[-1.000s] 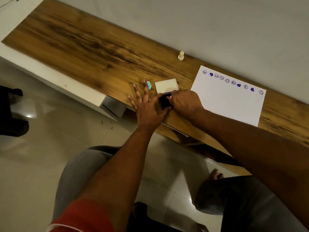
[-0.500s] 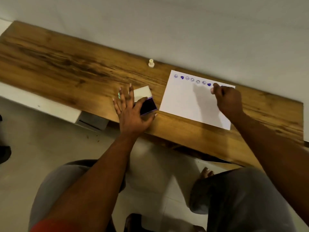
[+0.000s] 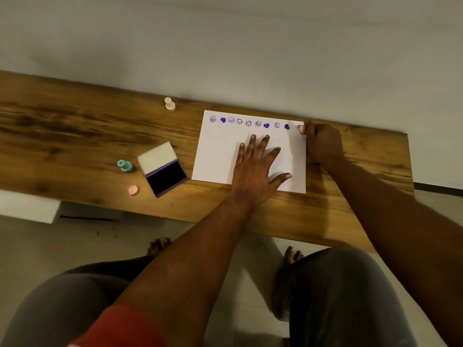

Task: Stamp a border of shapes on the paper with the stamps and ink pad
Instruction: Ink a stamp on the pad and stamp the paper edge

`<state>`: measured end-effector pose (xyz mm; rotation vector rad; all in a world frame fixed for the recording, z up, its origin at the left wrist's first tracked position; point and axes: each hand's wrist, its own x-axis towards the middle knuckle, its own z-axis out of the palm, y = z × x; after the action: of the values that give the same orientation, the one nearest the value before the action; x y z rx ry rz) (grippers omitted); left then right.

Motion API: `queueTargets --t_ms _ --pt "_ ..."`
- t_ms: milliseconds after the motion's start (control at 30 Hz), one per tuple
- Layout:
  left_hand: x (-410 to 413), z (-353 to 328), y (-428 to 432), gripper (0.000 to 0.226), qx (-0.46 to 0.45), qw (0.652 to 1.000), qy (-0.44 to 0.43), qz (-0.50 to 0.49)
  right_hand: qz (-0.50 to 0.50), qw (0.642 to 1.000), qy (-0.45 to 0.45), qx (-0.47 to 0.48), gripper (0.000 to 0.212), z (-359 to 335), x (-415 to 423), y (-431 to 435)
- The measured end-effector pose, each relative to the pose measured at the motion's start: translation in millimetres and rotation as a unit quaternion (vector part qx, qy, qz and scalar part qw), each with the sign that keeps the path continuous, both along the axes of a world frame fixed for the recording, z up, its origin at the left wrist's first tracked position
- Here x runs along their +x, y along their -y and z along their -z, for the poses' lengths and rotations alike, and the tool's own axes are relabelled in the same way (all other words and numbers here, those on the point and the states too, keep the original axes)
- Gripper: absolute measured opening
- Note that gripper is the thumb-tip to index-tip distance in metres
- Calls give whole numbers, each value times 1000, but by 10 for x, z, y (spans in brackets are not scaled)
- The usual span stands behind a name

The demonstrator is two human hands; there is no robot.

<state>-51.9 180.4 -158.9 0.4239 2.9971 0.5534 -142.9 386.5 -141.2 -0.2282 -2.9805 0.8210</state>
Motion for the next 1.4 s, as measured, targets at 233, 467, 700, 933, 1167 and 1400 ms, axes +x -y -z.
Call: queueTargets --t_ms 233,467,700,933,1167,1400 --pt "-9 65 -3 86 9 1000 -3 2 -28 998 10 56 58 50 -45 -49" --pt "-14 94 -22 86 11 1000 -14 -1 -42 992 -4 120 55 -6 -18 -72" --pt "-20 82 8 86 14 1000 -15 -1 -81 981 0 174 57 -303 -31 5" --pt "-22 96 0 87 22 1000 -15 -7 -73 949 -139 272 55 -738 -145 90" --pt "-26 103 22 87 19 1000 -18 -3 -94 943 55 314 52 -199 152 248" --pt "-11 94 35 88 11 1000 -17 -2 -130 948 70 283 54 -224 84 188"
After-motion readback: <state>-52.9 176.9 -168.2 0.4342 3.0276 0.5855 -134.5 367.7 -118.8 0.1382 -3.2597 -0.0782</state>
